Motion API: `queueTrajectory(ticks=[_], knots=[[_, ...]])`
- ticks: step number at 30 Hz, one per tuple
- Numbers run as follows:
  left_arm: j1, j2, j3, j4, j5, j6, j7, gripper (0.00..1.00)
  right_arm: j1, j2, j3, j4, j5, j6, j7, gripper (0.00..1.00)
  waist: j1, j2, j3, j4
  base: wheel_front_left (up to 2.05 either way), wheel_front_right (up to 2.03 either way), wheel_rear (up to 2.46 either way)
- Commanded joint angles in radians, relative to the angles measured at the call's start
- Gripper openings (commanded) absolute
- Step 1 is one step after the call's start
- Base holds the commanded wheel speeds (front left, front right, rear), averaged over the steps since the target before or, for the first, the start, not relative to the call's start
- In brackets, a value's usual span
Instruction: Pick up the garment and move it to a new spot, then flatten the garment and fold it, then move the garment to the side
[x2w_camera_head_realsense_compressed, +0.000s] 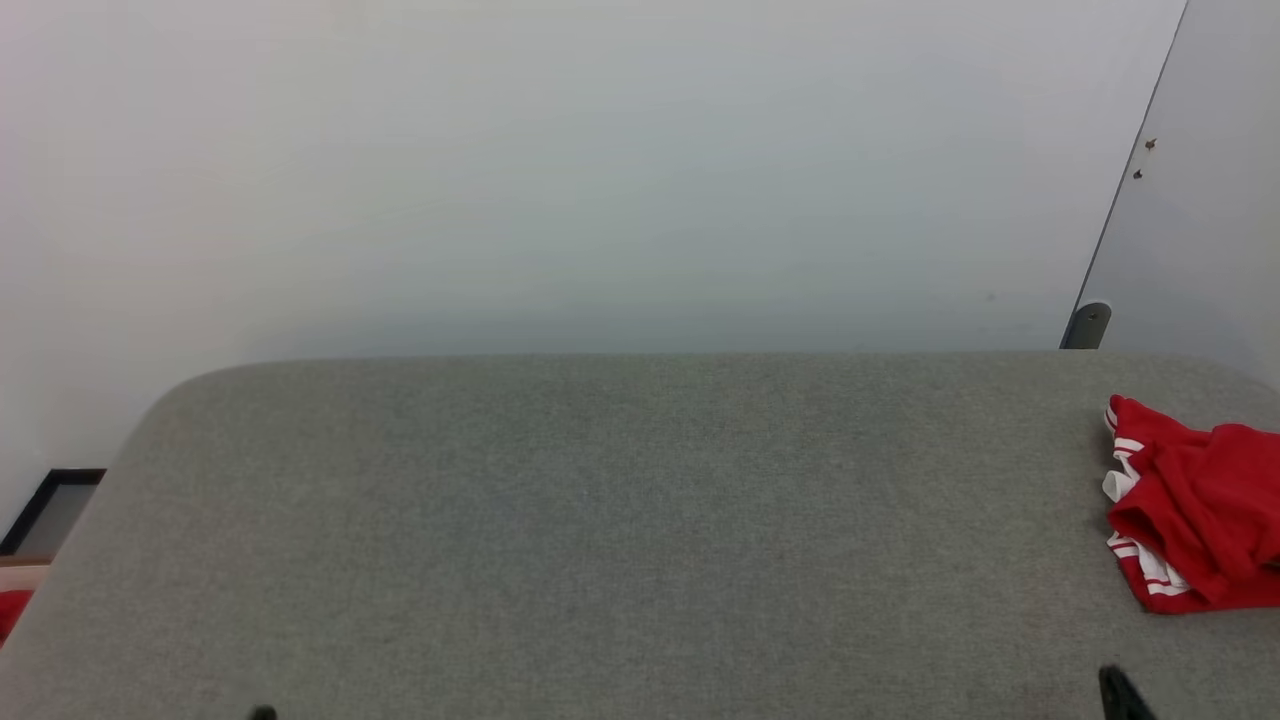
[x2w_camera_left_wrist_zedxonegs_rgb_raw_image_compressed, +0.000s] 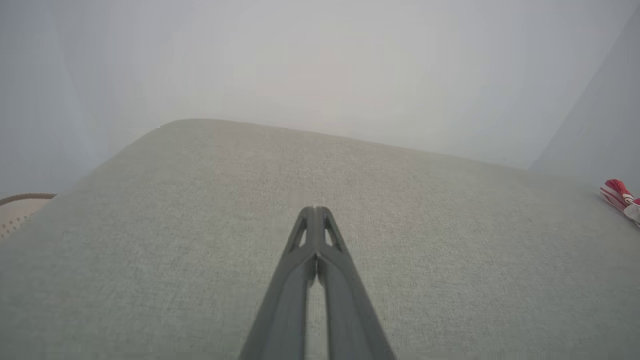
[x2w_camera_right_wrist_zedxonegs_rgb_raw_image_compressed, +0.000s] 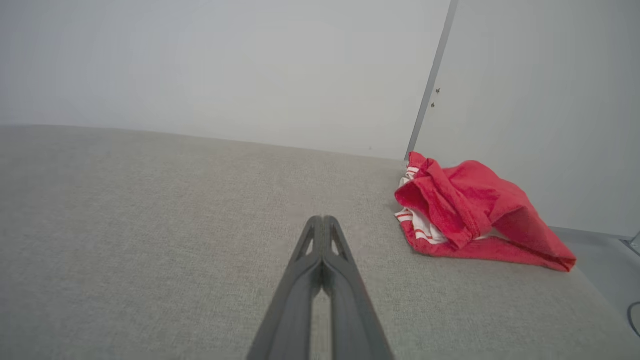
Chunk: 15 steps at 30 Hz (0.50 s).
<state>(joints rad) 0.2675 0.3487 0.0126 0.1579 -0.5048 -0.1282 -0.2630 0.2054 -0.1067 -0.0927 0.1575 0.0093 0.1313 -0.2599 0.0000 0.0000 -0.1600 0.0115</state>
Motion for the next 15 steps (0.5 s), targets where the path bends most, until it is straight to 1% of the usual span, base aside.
queueTrajectory(ticks=[1, 15], knots=[[0.0, -0.009, -0.003, 0.008, -0.006, 0.0, 0.002, 0.0, 0.0, 0.002, -0.002, 0.01, 0.008, 0.0, 0.004, 0.0, 0.0001, 0.0, 0.0, 0.0, 0.0, 0.0, 0.0], [-0.073, -0.062, 0.018, 0.024, -0.212, 0.0, 0.072, 0.0, -0.062, 0.012, -0.007, 0.024, 0.306, 0.0, 0.075, 0.0, 0.0001, 0.0, 0.019, -0.001, 0.0, 0.0, 0.0]])
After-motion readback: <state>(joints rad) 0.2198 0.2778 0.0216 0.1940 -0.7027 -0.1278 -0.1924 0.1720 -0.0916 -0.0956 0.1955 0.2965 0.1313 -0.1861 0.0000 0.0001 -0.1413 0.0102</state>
